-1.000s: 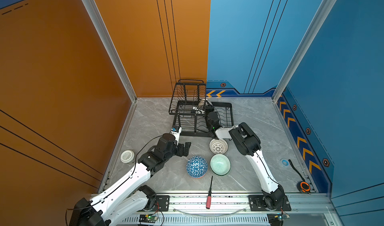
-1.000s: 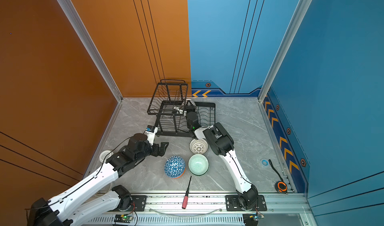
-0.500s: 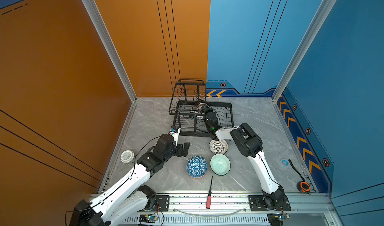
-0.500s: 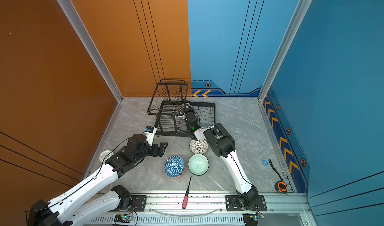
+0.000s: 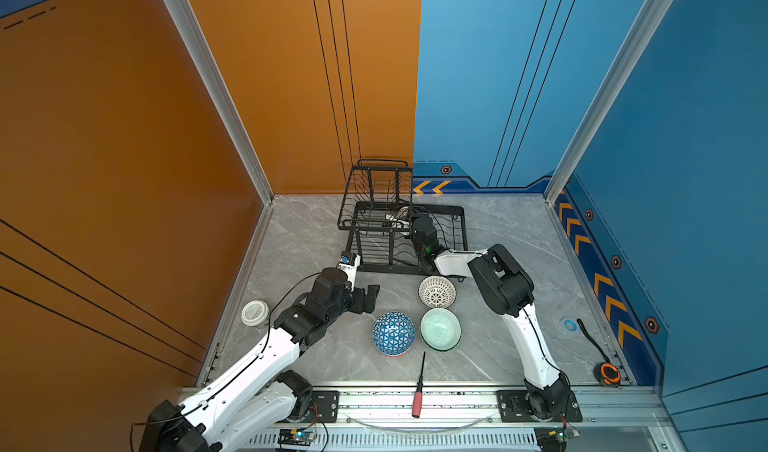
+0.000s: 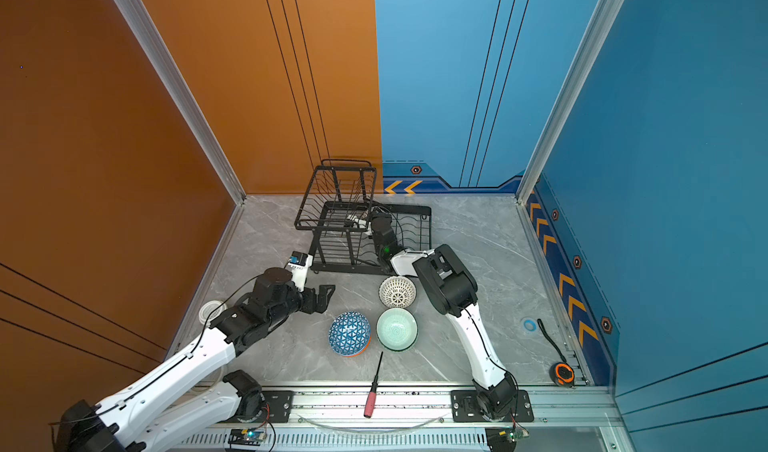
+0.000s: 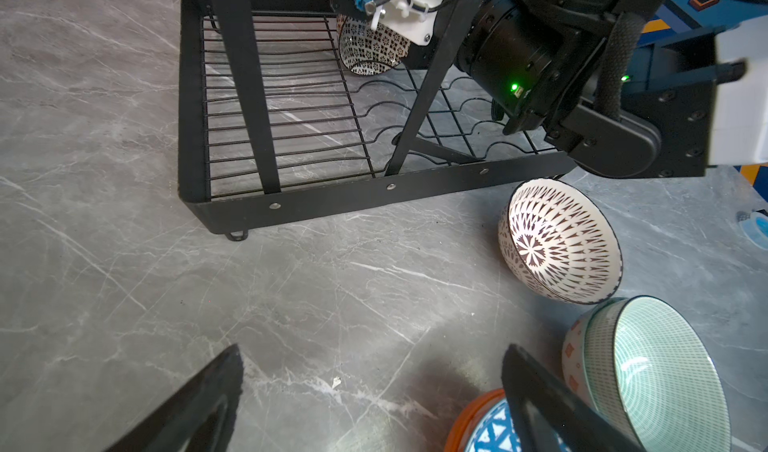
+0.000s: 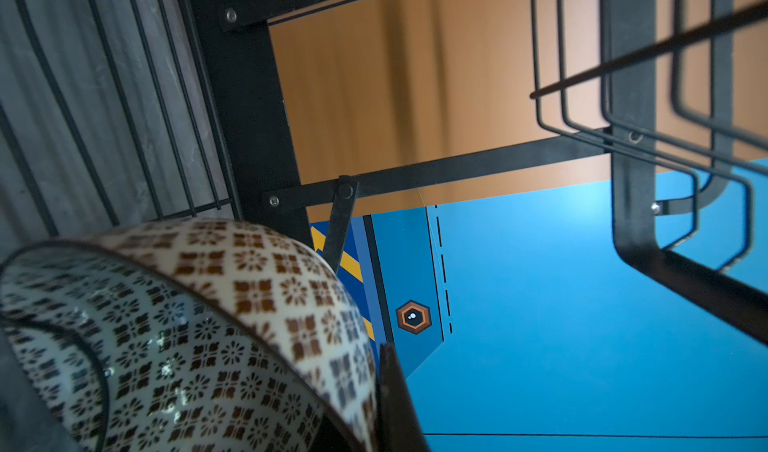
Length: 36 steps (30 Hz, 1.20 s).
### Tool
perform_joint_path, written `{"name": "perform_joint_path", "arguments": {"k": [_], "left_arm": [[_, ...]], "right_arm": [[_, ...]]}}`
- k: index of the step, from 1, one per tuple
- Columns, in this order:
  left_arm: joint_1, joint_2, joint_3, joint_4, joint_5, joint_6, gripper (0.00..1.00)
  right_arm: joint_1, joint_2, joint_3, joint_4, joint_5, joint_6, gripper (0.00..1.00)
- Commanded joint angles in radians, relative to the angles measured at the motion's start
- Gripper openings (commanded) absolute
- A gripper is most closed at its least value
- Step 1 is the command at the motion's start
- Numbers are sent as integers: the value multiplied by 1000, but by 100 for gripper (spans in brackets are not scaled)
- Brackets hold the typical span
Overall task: Load the bowls into the dish rack
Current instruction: 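Lower the bowl into the rack's wire slots with the right gripper, then open the right gripper and withdraw it from the rack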
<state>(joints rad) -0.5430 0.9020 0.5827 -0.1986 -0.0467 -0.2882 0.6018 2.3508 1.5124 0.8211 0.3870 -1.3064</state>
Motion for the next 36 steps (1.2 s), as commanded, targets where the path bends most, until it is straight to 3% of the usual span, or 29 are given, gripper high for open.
{"name": "perform_joint_path", "arguments": {"k": [1, 4, 8, 15, 24, 27, 32, 36], "left_arm": [[9, -17, -20, 1, 19, -8, 98], [10, -18, -20, 1, 19, -8, 98], [12, -17, -20, 1, 20, -8, 98], [12, -19, -20, 1, 19, -8, 98], [13, -19, -22, 0, 20, -9, 98], [14, -19, -23, 1, 25, -12, 98], [14, -24, -23, 1, 30, -17, 98], [14, -33, -23, -6, 28, -21, 98]], "right_arm": [[-3, -42, 12, -80, 28, 46, 0], [-2, -36, 17, -85, 39, 50, 0], [-2, -36, 17, -90, 52, 58, 11], [-2, -43, 25, -106, 68, 56, 17], [0, -92, 7, -138, 78, 65, 37], [0, -125, -22, -148, 73, 75, 51], [-3, -174, -79, -144, 77, 75, 94], [-3, -236, -151, -156, 98, 83, 99]]}}
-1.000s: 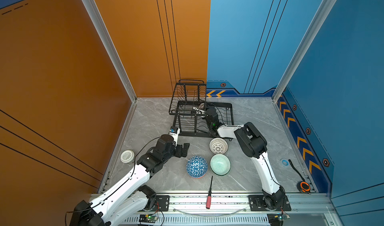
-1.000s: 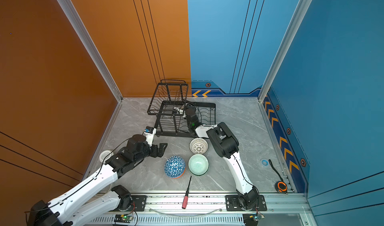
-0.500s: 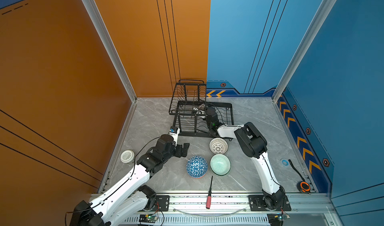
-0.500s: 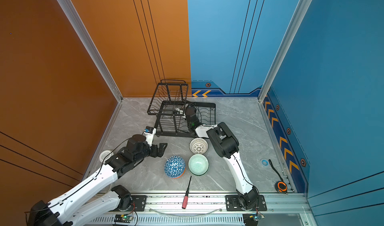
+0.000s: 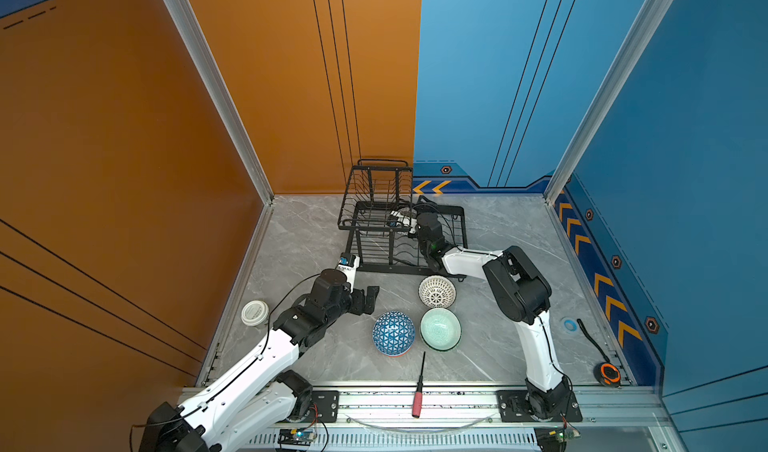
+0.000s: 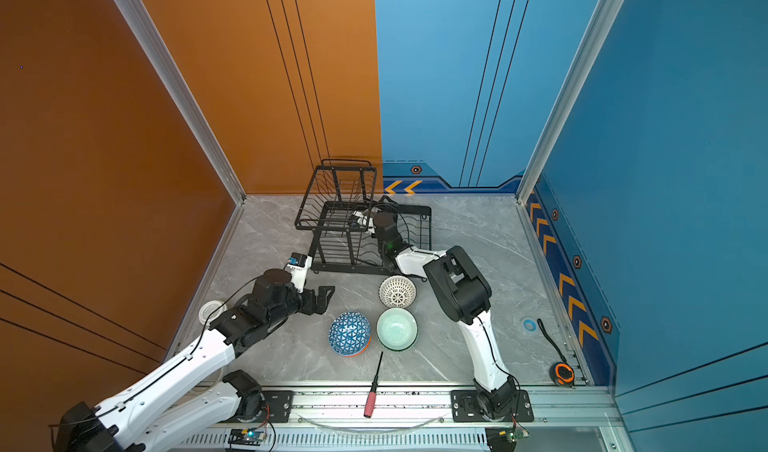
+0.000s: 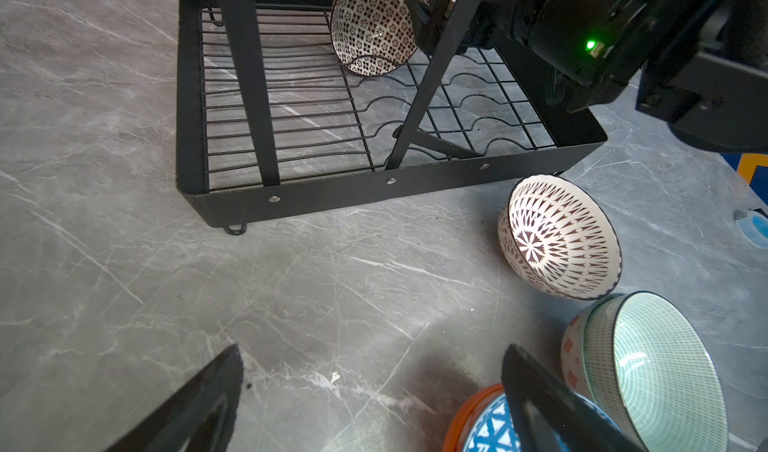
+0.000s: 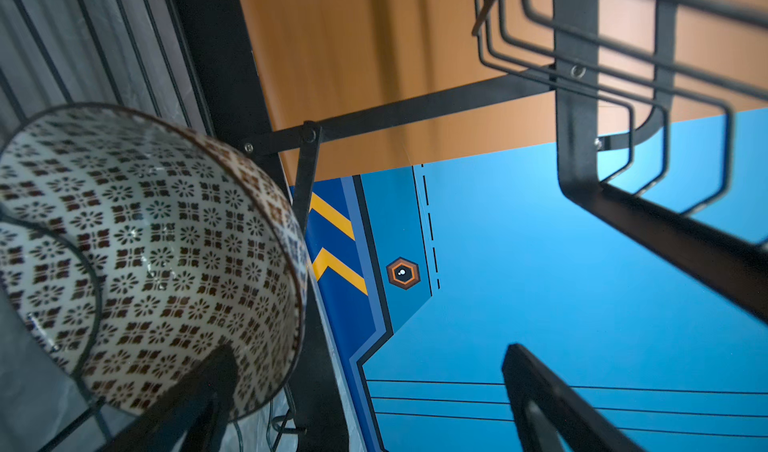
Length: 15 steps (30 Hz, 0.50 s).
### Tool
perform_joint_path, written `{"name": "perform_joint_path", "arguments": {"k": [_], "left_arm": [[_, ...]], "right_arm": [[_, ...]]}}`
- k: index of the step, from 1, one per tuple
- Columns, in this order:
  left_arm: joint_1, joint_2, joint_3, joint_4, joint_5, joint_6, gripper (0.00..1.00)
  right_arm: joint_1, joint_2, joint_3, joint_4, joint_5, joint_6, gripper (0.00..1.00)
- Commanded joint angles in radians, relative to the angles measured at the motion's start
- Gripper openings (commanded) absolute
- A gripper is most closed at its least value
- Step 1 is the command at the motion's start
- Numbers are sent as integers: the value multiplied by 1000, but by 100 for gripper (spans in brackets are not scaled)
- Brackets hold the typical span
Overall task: Load the bowls into the dish rack
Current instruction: 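Open the right gripper and withdraw it from the rack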
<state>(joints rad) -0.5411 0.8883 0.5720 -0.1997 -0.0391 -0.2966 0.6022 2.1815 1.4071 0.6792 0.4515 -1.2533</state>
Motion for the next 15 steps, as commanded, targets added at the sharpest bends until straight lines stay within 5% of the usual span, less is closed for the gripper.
{"name": "perform_joint_path", "arguments": {"k": [1, 15], "left_arm": [[12, -23, -12, -7, 21, -15, 98], [8, -57, 1, -64, 26, -44, 98]], "right_arm": [[-3, -90, -73, -11, 41, 31, 99], [-18, -367, -428, 80, 116, 41, 100]]}}
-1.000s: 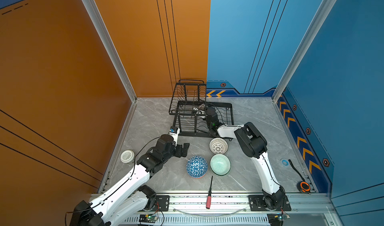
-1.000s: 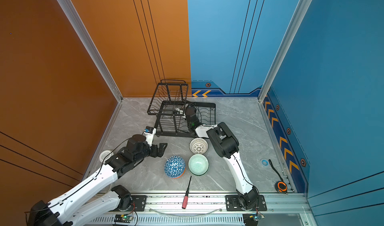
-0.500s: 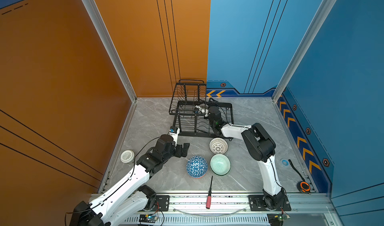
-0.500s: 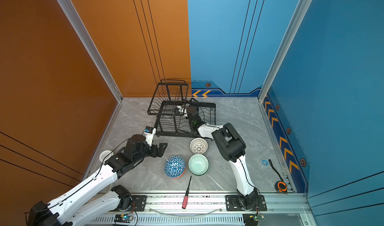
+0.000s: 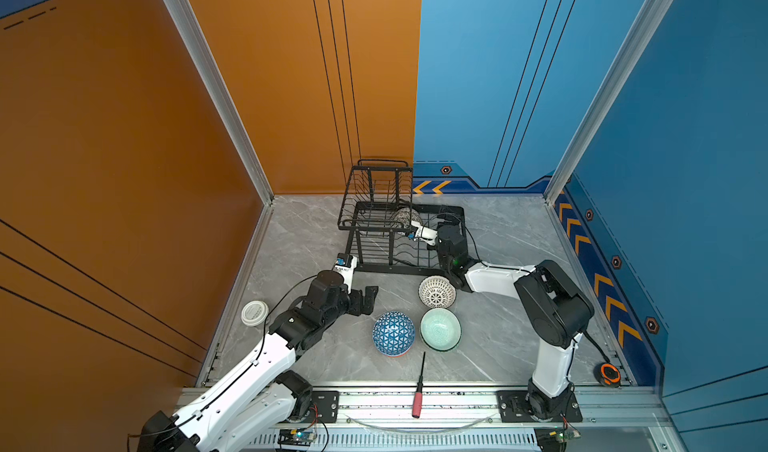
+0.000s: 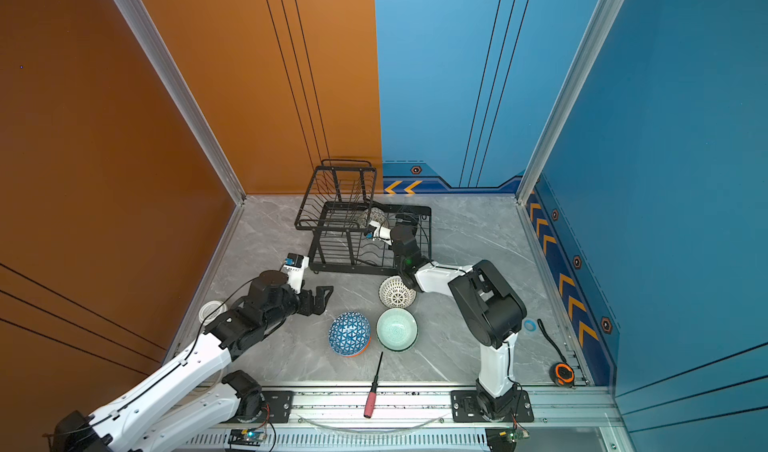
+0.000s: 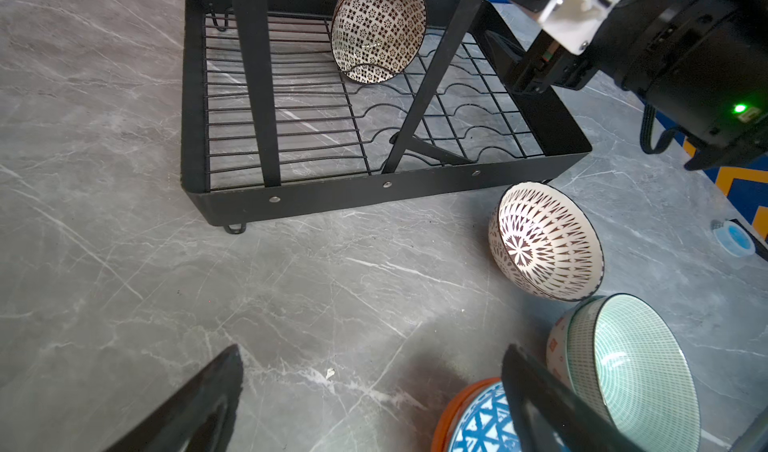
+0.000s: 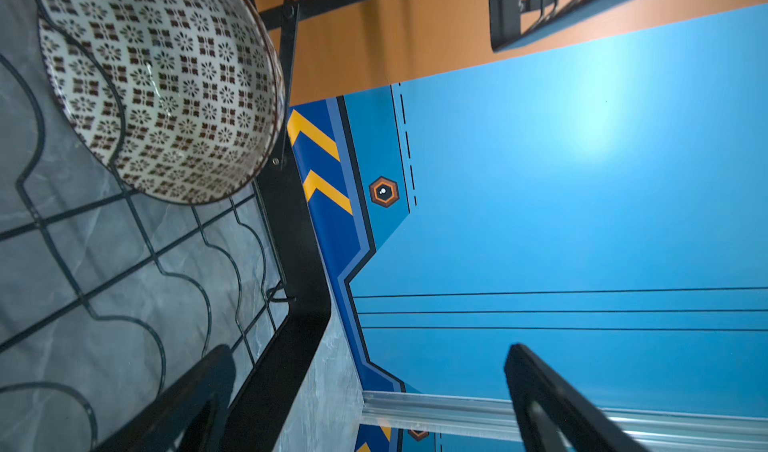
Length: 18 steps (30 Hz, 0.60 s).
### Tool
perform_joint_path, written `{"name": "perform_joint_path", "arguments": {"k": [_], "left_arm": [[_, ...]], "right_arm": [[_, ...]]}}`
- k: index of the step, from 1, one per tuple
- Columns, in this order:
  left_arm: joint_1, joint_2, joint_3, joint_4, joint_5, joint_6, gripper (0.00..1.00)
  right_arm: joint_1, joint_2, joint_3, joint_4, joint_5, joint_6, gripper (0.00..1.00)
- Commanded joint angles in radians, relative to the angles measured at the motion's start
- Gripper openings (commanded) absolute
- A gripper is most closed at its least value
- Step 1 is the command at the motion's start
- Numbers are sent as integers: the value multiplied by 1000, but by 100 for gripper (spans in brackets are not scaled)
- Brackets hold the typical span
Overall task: Load the bowls into the dish rack
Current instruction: 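Open the right gripper and withdraw it from the rack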
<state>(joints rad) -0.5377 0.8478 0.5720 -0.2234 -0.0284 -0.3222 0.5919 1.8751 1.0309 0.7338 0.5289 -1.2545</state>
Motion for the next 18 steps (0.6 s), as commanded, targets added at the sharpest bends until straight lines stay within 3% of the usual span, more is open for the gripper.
{"name": "perform_joint_path", "arguments": {"k": [1, 4, 6, 12, 18], "left_arm": [[2, -19, 5, -56, 12, -24, 98], [-12, -29, 17, -95, -3, -30, 98], [-25, -41, 22, -119, -18, -33, 98], [-75, -57, 29, -179, -41, -37, 98], [-136, -29, 28, -218, -16, -45, 98]], "right_arm": [[-7, -89, -71, 16, 44, 66, 100], [-1, -189, -113, -88, 48, 177, 100], [1, -270, -118, -233, 29, 316, 100], [-7, -477, -80, -706, -135, 759, 100], [-10, -565, -27, -968, -270, 1094, 100]]}}
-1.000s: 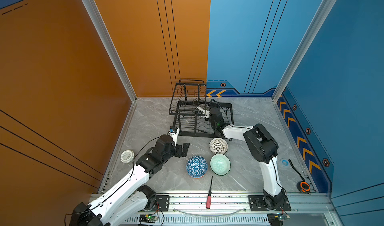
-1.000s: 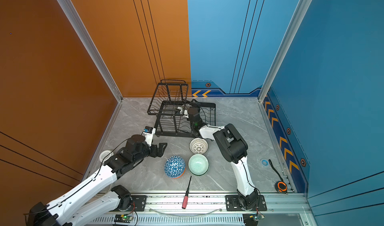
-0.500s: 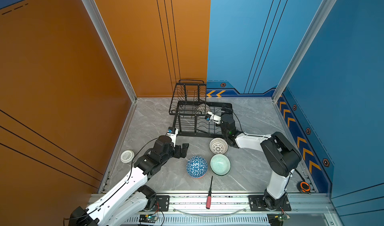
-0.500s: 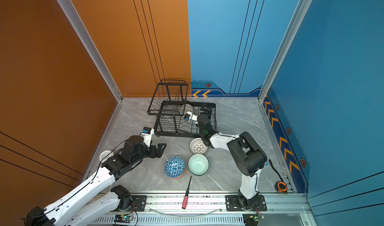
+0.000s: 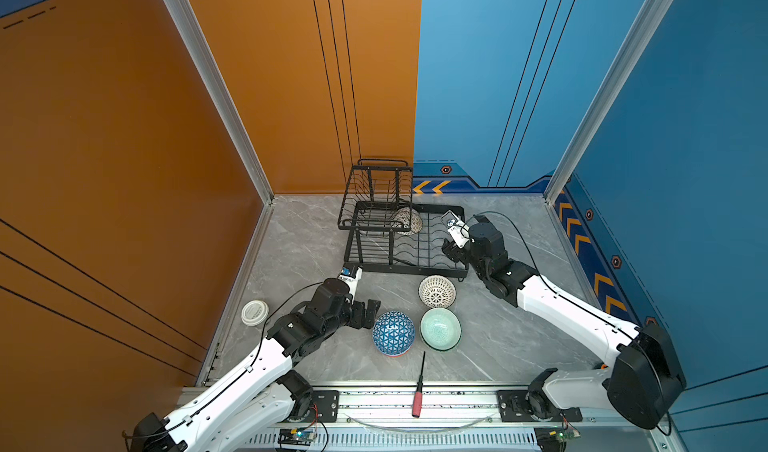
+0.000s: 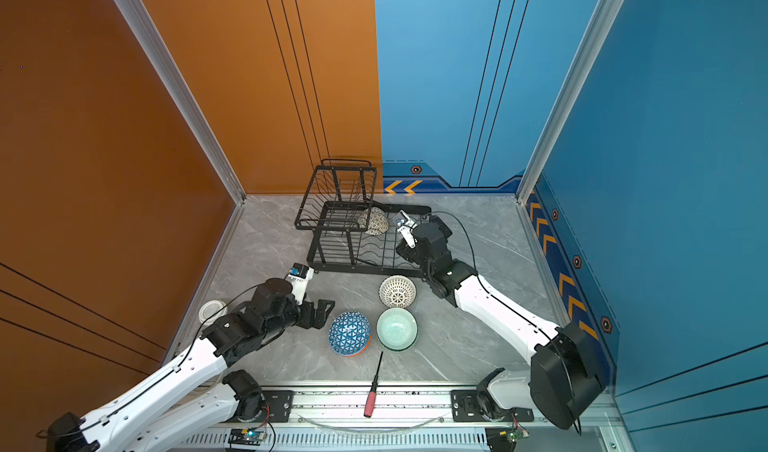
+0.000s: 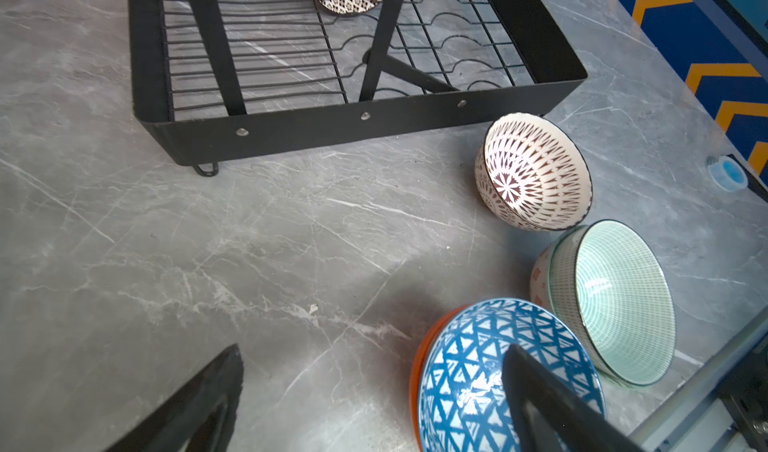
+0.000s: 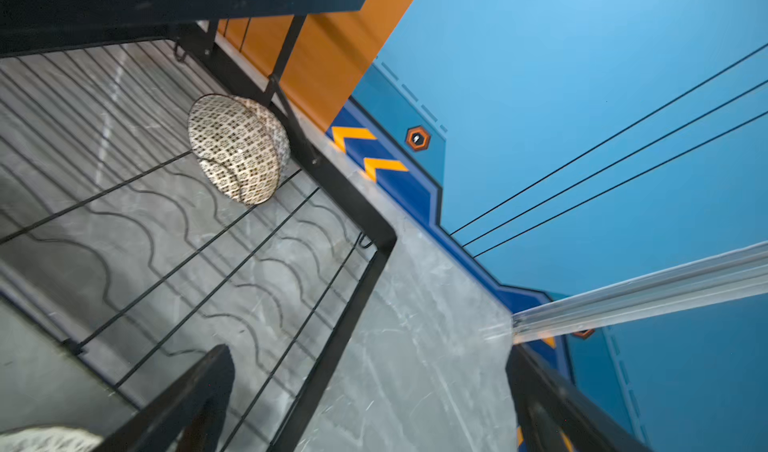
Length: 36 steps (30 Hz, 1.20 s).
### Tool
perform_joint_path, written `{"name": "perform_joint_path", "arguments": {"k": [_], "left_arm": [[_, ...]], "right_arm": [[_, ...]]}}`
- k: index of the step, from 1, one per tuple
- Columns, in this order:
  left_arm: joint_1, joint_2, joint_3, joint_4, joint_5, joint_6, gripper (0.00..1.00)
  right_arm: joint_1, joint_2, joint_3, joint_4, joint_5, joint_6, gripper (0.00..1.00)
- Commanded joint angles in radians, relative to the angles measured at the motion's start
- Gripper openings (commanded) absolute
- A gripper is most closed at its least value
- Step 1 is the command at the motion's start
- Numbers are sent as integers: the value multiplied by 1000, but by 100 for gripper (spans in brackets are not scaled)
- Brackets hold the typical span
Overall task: Load the bowls into the dish rack
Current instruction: 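Open the right gripper and withdraw it from the rack, then reach the left gripper to the blue triangle-pattern bowl rim and close it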
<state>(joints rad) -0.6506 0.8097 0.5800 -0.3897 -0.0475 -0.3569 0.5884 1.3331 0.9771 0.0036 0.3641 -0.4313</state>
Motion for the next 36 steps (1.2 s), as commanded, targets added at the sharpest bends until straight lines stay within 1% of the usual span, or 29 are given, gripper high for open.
{"name": "perform_joint_path", "arguments": {"k": [1, 3, 4, 8, 13, 16, 18, 19, 22, 24, 29, 30, 36], "left_arm": [[-30, 15, 16, -59, 5, -14, 98], [-37, 32, 12, -65, 11, -23, 98], [-38, 47, 11, -64, 18, -28, 98], [-43, 119, 20, -65, 33, -37, 100], [-66, 182, 21, -35, 44, -42, 98], [-70, 209, 34, -28, 58, -50, 94], [-83, 218, 41, -27, 52, -51, 88], [-87, 219, 43, -28, 47, -52, 80], [-91, 227, 46, -22, 44, -56, 67], [-95, 237, 52, -21, 47, -55, 55], [-107, 258, 52, -20, 43, -58, 43], [-108, 265, 52, -20, 46, -59, 39], [-114, 272, 48, -14, 50, -60, 24]], "right_arm": [[-9, -35, 29, -260, -132, 311, 100], [-8, -56, 23, -276, -160, 387, 100], [-9, -68, 17, -285, -192, 406, 100], [-10, -100, -18, -304, -208, 476, 100], [-26, -92, -40, -300, -246, 541, 100], [-41, -68, -26, -291, -269, 585, 100], [-44, -44, -12, -275, -285, 586, 100], [-45, -32, -3, -270, -289, 585, 100], [-47, 14, 31, -266, -301, 581, 100], [-47, 37, 44, -261, -313, 576, 100], [-48, 83, 69, -259, -315, 572, 100], [-47, 83, 68, -260, -319, 575, 100], [-49, 86, 63, -260, -316, 570, 100]]}}
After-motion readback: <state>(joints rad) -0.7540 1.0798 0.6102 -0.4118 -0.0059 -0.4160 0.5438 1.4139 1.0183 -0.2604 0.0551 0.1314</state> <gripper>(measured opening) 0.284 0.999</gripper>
